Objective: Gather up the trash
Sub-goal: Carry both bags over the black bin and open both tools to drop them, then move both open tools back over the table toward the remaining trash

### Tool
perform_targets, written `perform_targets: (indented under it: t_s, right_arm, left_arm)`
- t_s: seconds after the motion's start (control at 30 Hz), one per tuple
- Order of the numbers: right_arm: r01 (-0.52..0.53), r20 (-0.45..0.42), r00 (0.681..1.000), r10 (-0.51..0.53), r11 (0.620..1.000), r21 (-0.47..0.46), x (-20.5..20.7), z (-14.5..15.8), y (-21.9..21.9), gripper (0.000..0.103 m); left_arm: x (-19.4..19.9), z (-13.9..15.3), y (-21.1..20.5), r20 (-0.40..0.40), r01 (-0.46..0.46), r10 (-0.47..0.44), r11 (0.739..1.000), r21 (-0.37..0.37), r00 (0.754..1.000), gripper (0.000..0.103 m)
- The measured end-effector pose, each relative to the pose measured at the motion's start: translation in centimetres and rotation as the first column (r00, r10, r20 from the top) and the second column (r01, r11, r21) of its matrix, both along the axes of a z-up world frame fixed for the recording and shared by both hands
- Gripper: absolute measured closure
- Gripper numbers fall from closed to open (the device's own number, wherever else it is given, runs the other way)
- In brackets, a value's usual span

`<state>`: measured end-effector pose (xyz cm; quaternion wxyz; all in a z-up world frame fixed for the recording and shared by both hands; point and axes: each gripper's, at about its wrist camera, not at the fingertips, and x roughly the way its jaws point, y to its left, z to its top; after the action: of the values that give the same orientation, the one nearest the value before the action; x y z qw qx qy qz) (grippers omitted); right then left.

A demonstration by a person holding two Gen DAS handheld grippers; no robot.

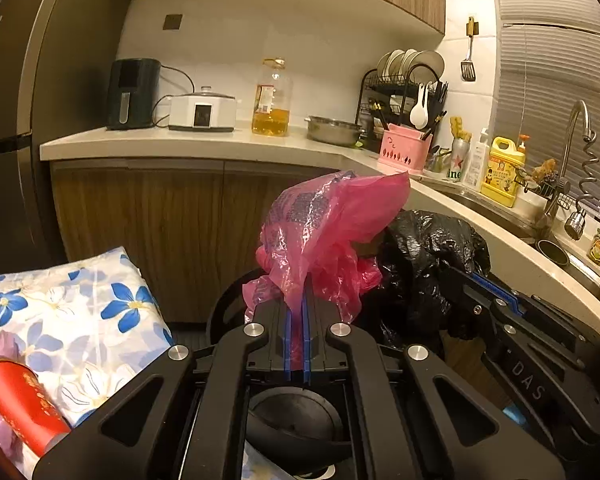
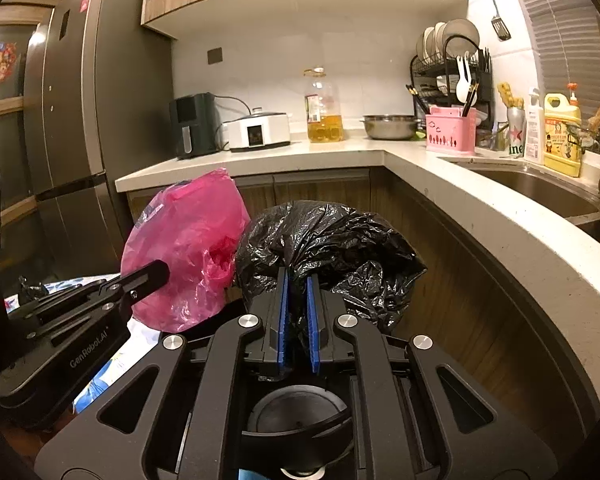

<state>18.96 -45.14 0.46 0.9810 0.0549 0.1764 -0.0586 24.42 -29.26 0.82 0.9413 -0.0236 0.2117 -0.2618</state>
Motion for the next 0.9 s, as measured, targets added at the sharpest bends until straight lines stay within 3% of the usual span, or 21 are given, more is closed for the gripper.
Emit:
perform_targets:
  t_s: [0.17,0.23,0.43,0.63,0.83,0.9]
  right_arm:
    - [0.0,-0.003,1.0,0.0,1.0,0.005,0.3,-0.3,-0.2,0.077]
    - [0.012,-0.001,1.0,-0.012,1.0,0.005,0.2,-0.3,-0.3,0.07]
    - [0.03,0.004,1.0,-0.03,0.999,0.012,-0.3,-0.5,-0.5,0.048]
    - [0.049,0.006,0.999,-0.049,0.999,0.006,-1.1,-0.6,0.0,0.029]
    - [0.065,0.008,0.998,-0.065,0.998,-0.005,-2.4,-0.5,0.8,0.012]
    - [0.073,0.008,0.997,-0.073,0.997,-0.006,-2.9,-0.4,1.1,0.009]
  left_arm:
    - [0.4,-0.6,-0.2,-0.014,0.001,-0.001,1.0,0.006,1.0,0.068]
    - [0.4,-0.7,0.0,-0.014,0.001,-0.001,1.0,0.005,1.0,0.064]
    - [-0.2,-0.8,1.3,0.0,-0.046,0.046,0.999,0.011,0.999,0.036]
    - [-1.1,-1.0,2.8,0.014,-0.105,0.104,0.994,0.042,0.994,0.018]
    - [-2.8,-1.0,4.7,0.029,-0.162,0.161,0.986,0.039,0.986,0.013]
    - [-3.4,-0.9,5.4,0.027,-0.177,0.177,0.984,0.026,0.984,0.006]
